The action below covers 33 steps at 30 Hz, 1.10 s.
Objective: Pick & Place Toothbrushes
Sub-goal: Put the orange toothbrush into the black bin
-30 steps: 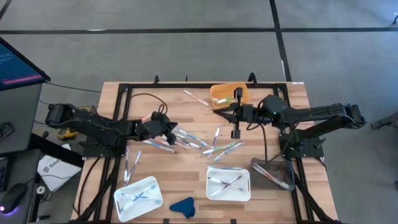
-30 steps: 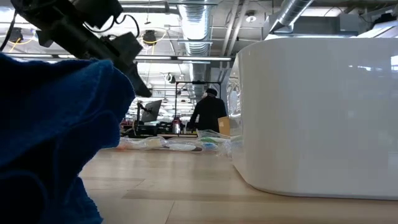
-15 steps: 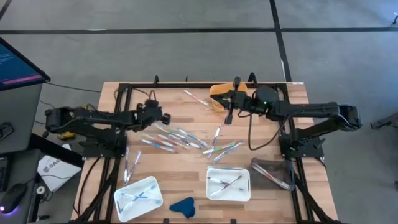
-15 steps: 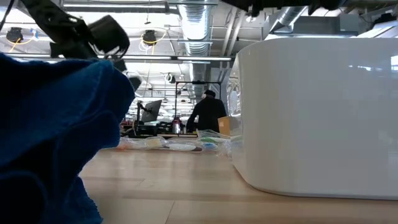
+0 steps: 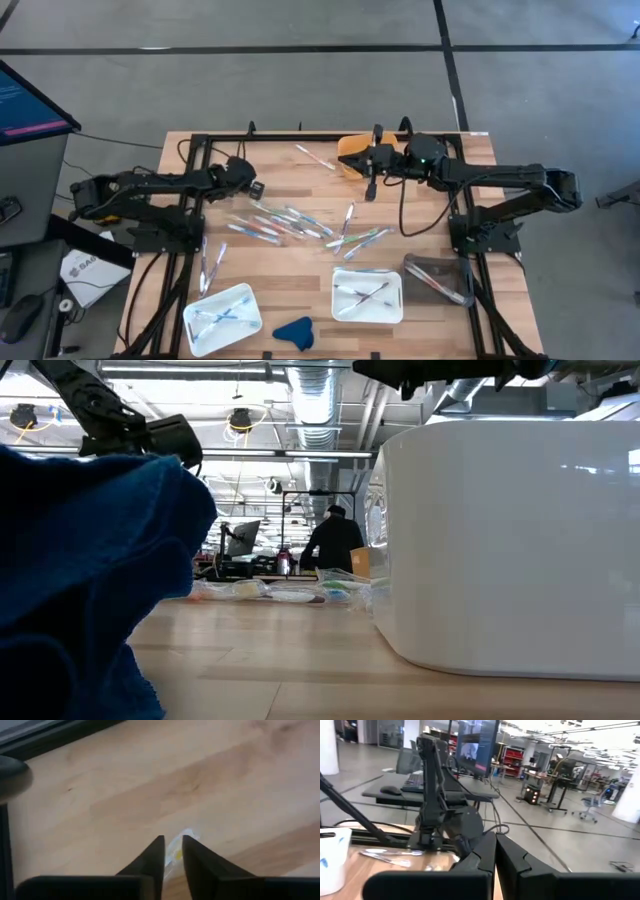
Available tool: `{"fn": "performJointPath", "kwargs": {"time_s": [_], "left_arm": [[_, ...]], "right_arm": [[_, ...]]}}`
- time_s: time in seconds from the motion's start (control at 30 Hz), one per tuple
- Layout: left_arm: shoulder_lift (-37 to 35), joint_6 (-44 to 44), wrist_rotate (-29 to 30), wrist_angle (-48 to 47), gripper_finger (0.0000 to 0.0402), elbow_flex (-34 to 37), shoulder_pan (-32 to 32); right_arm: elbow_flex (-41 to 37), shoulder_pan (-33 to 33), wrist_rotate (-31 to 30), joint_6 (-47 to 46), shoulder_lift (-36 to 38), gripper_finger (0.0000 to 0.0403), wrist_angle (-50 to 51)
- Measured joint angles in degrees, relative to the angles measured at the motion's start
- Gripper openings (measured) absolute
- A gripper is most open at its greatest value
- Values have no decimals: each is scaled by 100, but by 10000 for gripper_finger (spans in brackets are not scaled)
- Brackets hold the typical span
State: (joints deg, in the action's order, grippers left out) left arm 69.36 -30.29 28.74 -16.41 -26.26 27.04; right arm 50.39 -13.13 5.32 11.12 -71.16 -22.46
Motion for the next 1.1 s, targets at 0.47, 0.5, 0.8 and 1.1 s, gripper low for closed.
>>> {"fn": "performJointPath", "kwargs": {"time_s": [0.47, 0.5, 0.8, 1.1], "left_arm": [[0, 106, -105, -1141, 177, 0, 296], [0, 106, -174, -1189, 178, 0, 296], [0, 133, -535, -1265, 176, 0, 290], [0, 448, -783, -1319, 172, 18, 290]], "right_arm": [[0, 0, 79, -23, -2, 4, 168], [0, 0, 79, -23, -2, 4, 168], [0, 2, 79, -20, -2, 4, 177], [0, 61, 79, -23, -1, 4, 391]]}}
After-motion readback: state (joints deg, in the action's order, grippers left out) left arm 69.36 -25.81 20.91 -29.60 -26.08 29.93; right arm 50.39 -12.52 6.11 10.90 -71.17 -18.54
